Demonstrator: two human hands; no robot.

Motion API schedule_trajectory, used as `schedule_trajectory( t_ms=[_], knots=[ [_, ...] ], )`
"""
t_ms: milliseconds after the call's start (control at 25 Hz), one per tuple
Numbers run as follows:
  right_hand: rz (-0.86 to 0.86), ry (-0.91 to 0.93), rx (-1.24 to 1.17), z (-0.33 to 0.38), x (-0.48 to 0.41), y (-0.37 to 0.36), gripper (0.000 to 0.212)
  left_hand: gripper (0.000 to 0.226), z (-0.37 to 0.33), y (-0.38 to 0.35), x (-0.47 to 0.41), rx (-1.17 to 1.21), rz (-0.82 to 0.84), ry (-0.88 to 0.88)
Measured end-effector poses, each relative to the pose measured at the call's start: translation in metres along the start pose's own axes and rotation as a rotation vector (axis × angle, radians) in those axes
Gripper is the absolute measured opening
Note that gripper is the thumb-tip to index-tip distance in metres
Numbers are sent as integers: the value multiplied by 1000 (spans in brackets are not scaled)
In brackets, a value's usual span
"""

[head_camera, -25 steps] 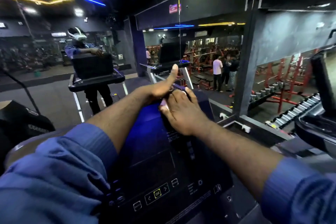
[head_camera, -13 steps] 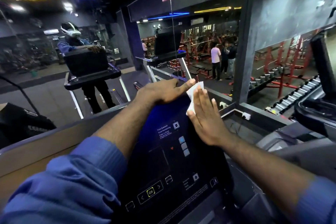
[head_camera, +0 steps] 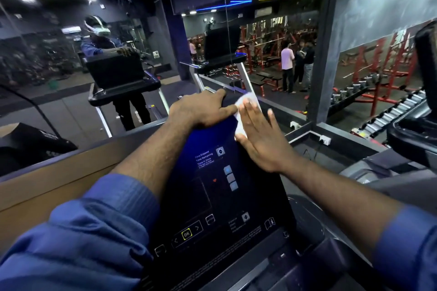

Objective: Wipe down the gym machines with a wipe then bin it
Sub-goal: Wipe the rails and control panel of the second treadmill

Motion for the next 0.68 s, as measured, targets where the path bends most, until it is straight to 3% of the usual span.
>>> schedule_trajectory(
  t_ms=[120, 280, 520, 680],
  knots=[
    [-61, -13, -41, 7, -15, 9, 71, 83, 1, -1, 0, -33, -14, 4],
    [-20, -31, -33, -7, 47, -23, 72, 82, -2, 1, 1, -57, -9, 6],
    [-80, 34, -87, -6, -20, 10, 71, 77, -6, 0, 11, -160, -165, -54],
    [-114, -11, -99, -15, 67, -42, 70, 74, -9, -4, 16, -287, -241, -100]
  ],
)
Point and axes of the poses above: each hand's wrist, its own x-axis away from the middle knuckle, its own y-axis out of the back of the hand, z = x × y, the point moved 2 cm from there along -x, towards the middle knuckle, and after that the axes turned 12 degrees about -x, right-handed, at the moved point
